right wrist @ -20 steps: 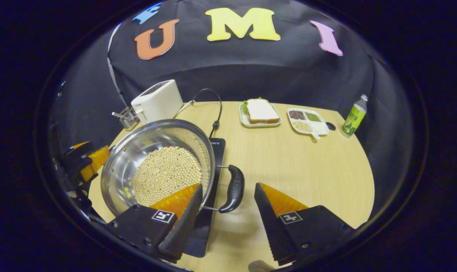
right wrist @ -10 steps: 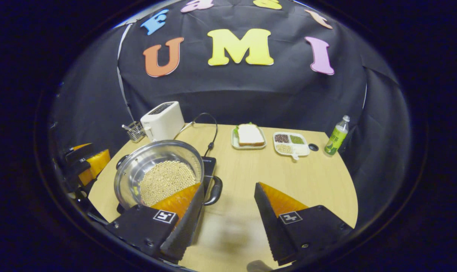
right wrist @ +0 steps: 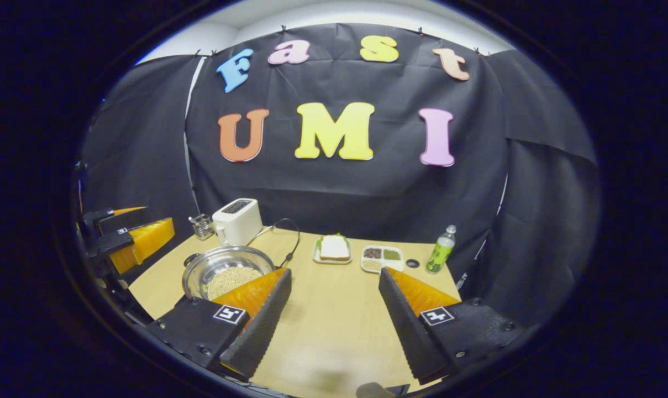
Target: First push the handle of the pot to place it horizontally, then grasp the pot with both hands and set it on the induction cooktop.
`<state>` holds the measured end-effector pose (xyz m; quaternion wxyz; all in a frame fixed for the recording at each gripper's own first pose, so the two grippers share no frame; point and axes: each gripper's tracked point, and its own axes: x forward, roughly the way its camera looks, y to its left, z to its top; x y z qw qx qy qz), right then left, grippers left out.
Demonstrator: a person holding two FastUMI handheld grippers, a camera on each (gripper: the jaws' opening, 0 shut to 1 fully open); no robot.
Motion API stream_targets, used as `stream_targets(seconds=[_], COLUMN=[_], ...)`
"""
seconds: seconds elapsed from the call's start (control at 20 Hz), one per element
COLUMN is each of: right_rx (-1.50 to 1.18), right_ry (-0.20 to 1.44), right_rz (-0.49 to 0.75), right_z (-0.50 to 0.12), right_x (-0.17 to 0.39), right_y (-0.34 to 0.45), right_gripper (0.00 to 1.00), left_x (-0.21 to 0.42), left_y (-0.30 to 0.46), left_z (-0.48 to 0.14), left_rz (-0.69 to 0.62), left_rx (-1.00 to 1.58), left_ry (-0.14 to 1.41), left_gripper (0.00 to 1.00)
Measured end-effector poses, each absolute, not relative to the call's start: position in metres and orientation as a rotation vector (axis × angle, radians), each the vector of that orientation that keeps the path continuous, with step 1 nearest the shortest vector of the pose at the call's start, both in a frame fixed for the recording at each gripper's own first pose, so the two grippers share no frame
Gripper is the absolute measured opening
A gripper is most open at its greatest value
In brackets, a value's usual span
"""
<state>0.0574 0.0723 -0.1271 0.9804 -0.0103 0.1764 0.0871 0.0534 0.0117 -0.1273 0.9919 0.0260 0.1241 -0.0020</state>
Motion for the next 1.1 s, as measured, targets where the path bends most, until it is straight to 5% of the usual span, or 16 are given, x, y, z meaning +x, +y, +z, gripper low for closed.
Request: stream_targets(seconds=[0.55, 1.1], right_rx=[-0.021, 0.030], right_ry=[0.152, 0.090], right_rz=[0.104, 0.074], right_z=[-0.026, 0.001], right_x=[0.000, -0.023], right_y=[-0.057, -0.111], right_gripper=[1.00, 1.00], left_x=[0.006, -0.024], left_y=[-0.087, -0.114], left_z=[-0.032, 0.003], left_rz=[-0.018, -0.001], left_rx=[-0.014, -0.044], left_ry=[0.129, 0.070], left_gripper=[0.96, 0.96])
